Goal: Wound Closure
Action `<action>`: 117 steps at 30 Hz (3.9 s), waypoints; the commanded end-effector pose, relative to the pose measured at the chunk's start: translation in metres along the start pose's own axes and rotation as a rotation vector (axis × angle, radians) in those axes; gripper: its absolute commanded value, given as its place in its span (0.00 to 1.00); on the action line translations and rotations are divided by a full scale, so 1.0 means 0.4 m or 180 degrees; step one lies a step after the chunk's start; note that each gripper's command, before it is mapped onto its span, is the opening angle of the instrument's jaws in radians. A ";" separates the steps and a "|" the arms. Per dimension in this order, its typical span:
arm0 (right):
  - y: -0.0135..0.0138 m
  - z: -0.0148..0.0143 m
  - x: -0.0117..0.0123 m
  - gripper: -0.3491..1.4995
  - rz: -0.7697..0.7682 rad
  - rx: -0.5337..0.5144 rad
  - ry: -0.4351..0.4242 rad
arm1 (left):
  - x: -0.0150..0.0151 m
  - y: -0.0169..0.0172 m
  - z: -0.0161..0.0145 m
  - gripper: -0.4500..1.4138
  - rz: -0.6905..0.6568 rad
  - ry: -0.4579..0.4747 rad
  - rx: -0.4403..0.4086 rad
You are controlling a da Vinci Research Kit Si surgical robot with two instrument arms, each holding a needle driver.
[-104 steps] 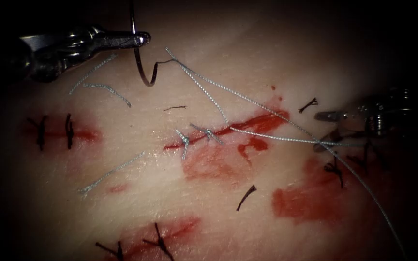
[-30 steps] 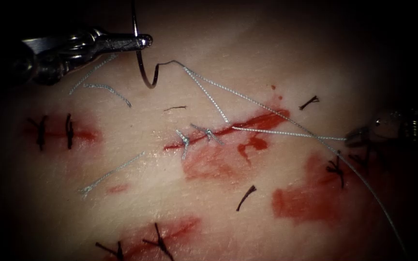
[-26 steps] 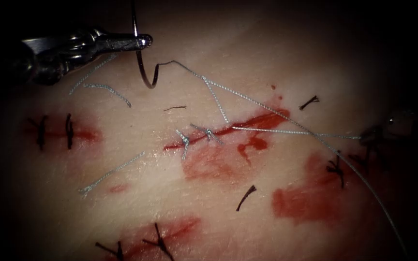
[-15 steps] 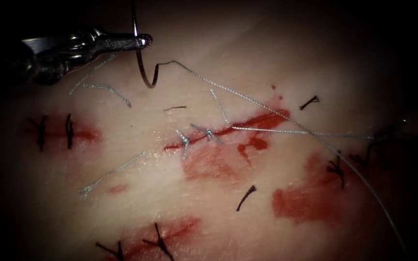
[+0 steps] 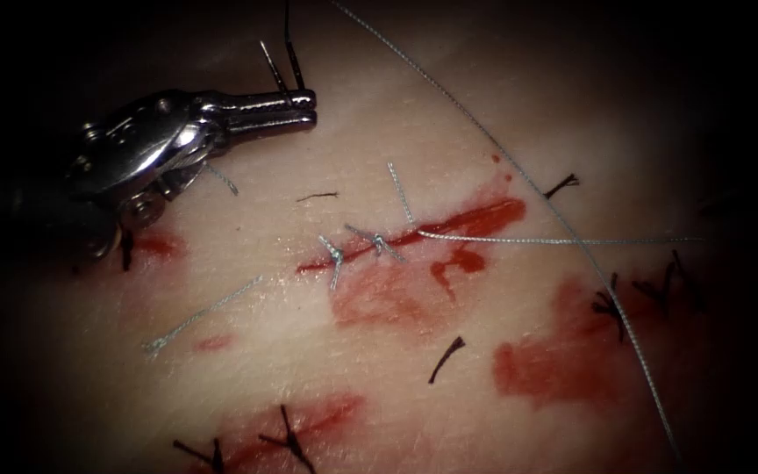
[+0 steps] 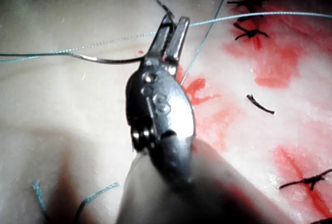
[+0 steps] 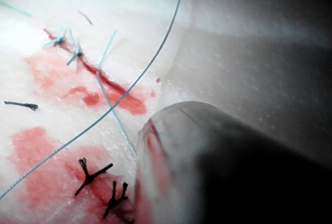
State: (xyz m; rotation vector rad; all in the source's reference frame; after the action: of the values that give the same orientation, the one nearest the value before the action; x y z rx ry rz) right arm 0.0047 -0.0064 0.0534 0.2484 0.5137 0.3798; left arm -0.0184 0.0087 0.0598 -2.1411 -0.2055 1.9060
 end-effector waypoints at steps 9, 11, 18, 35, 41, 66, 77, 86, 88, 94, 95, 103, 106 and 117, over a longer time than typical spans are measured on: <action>-0.0127 0.0161 0.0180 0.91 0.1899 0.0553 0.0937 | -0.0110 0.0086 0.0105 0.00 0.1798 -0.0942 -0.0514; -0.0145 0.0173 0.0177 0.89 0.1891 0.0957 0.1150 | -0.0117 0.0093 0.0109 0.00 0.1825 -0.0995 -0.0543; -0.0183 0.0156 0.0217 0.66 0.1703 0.1444 0.1731 | -0.0207 0.0116 0.0105 0.00 0.1938 -0.1324 -0.0711; -0.0241 0.0289 0.0293 0.87 0.2604 0.1554 0.2470 | -0.0208 0.0154 0.0168 0.00 0.1912 -0.1271 -0.0799; -0.0247 0.0318 0.0286 0.85 0.2412 0.1891 0.2503 | -0.0206 0.0154 0.0172 0.00 0.1821 -0.1157 -0.0789; -0.0261 0.0387 0.0335 0.65 0.2293 0.2017 0.2481 | -0.0186 0.0165 0.0188 0.00 0.1700 -0.1080 -0.0786; -0.0254 0.0392 0.0305 0.00 0.1799 0.1459 0.2688 | -0.0119 0.0143 0.0201 0.74 0.0404 -0.1050 -0.0321; -0.0172 0.0406 0.0223 0.00 0.0331 0.0500 0.3010 | 0.0083 0.0004 0.0100 0.79 -0.1085 -0.0634 0.0039; -0.0147 0.0407 0.0202 0.00 -0.0322 0.0539 0.3258 | 0.0100 -0.0027 0.0066 0.63 -0.1683 -0.0626 0.0099; -0.0105 0.0417 0.0140 0.00 -0.0350 0.0193 0.3404 | 0.0009 -0.0055 0.0004 0.00 -0.2282 -0.1032 0.0592; -0.0100 0.0415 0.0135 0.00 -0.0336 0.0169 0.3401 | -0.0030 -0.0053 0.0003 0.00 -0.1928 -0.1191 0.0411; -0.0103 0.0376 0.0158 0.00 -0.0902 0.0087 0.3549 | -0.0234 -0.0007 0.0076 0.00 -0.1541 -0.1252 -0.0019; -0.0113 0.0354 0.0185 0.00 -0.1096 0.0024 0.3617 | -0.0310 0.0010 0.0130 0.00 -0.1927 -0.1546 0.0220; -0.0161 0.0329 0.0246 0.00 -0.1208 -0.0028 0.3778 | -0.0477 0.0022 0.0173 0.00 -0.2547 -0.1978 0.0906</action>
State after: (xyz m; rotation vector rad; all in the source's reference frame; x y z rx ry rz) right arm 0.0202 -0.0098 0.0580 -0.1217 1.6944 0.1191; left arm -0.0272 0.0033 0.0770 -0.9835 -0.7264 1.8464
